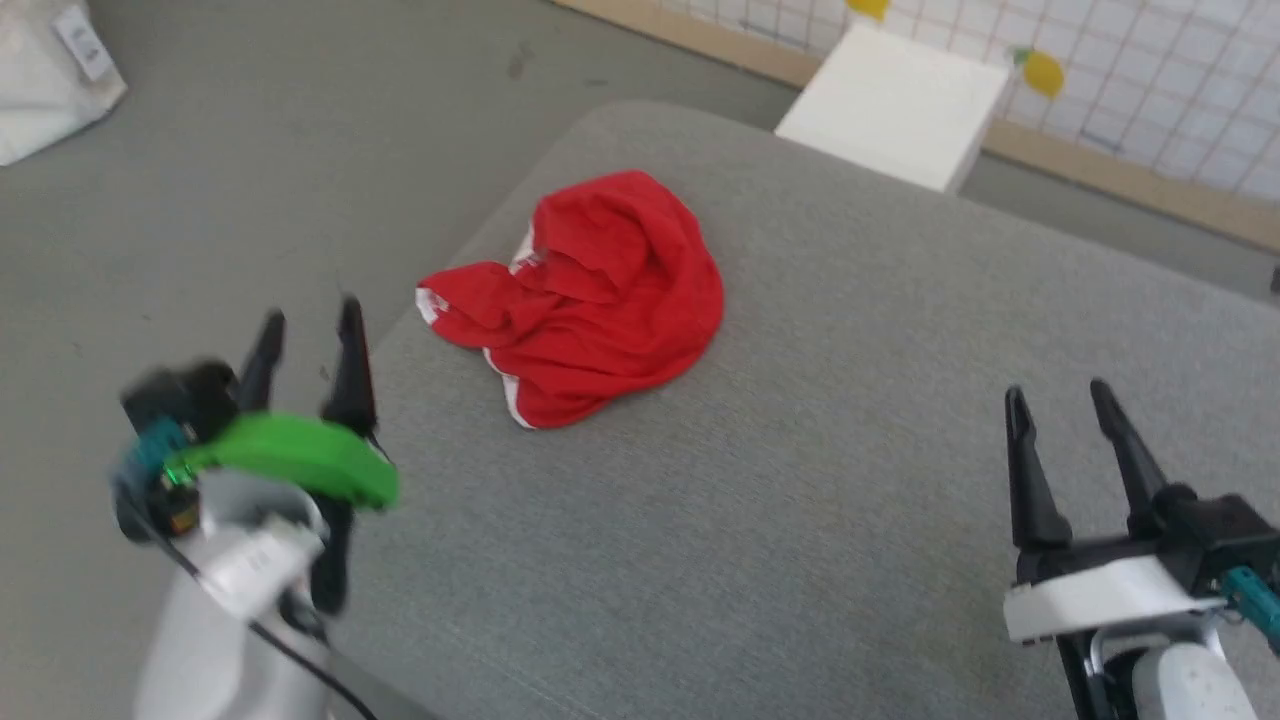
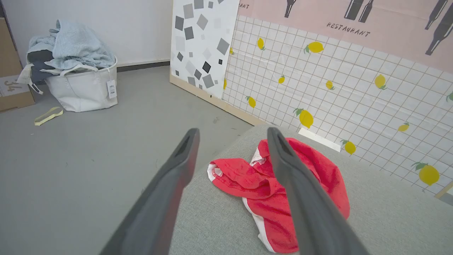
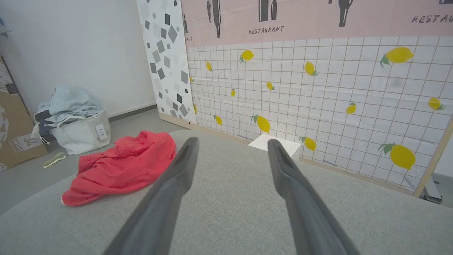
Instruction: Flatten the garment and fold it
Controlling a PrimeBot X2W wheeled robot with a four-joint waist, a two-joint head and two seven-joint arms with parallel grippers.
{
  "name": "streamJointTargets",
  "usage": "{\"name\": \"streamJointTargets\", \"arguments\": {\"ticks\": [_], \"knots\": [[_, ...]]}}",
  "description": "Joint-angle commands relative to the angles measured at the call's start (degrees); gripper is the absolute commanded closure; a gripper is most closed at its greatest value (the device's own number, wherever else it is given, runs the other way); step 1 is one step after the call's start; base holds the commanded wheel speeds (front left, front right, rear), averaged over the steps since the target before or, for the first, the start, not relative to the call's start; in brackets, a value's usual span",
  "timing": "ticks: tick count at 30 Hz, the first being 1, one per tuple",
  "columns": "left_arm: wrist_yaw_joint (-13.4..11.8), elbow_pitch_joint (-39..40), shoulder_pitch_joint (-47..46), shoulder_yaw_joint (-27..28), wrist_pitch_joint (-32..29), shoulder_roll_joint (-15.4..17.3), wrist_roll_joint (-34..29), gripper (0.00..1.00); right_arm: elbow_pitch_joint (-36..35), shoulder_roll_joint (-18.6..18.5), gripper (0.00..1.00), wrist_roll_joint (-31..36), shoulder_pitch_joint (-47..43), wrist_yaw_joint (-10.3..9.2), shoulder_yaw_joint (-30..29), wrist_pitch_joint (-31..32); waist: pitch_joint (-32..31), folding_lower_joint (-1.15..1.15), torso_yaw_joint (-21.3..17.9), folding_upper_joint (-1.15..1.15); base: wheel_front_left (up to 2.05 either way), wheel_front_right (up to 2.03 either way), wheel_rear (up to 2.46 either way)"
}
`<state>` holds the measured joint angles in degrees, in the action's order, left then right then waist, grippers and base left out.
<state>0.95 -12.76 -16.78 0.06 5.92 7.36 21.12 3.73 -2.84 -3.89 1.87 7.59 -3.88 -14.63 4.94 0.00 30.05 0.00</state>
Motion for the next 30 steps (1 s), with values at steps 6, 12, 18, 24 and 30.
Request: {"name": "streamJointTargets", "arguments": {"ticks": [6, 12, 18, 24, 30], "knots": [[0.8, -2.3, -11.2, 3.7, -14.1, 3.6, 7.8, 0.00, -2.8, 0.0, 0.00, 1.2, 5.1, -0.10, -0.3, 0.4, 16.2, 0.00, -12.4, 0.00, 0.00, 0.00, 0.00], [-1.0, -3.7, -15.7, 6.1, -29.9, 7.4, 13.9, 0.00, -3.0, 0.0, 0.00, 0.7, 8.4, -0.10, -0.4, 0.1, 23.4, 0.00, -18.8, 0.00, 0.00, 0.00, 0.00], [-5.3, -5.4, -15.1, 7.1, -44.2, 11.0, 16.8, 0.00, -3.0, 0.0, 0.00, -0.7, 10.8, -0.10, -0.5, -0.2, 28.1, 0.00, -23.6, 0.00, 0.00, 0.00, 0.00], [-9.7, -5.7, -11.7, 7.9, -51.8, 12.4, 17.6, 0.00, -2.4, 0.0, 0.00, -1.6, 12.3, -0.10, 0.4, -0.3, 29.4, 0.00, -25.8, 0.00, 0.00, 0.00, 0.00], [-11.0, -4.0, -7.5, 6.9, -57.1, 12.9, 18.1, 0.98, -1.7, 0.0, 0.00, -2.5, 12.1, -0.10, 0.1, -0.4, 27.1, 0.00, -25.9, 0.00, 0.00, 0.00, 0.00]]}}
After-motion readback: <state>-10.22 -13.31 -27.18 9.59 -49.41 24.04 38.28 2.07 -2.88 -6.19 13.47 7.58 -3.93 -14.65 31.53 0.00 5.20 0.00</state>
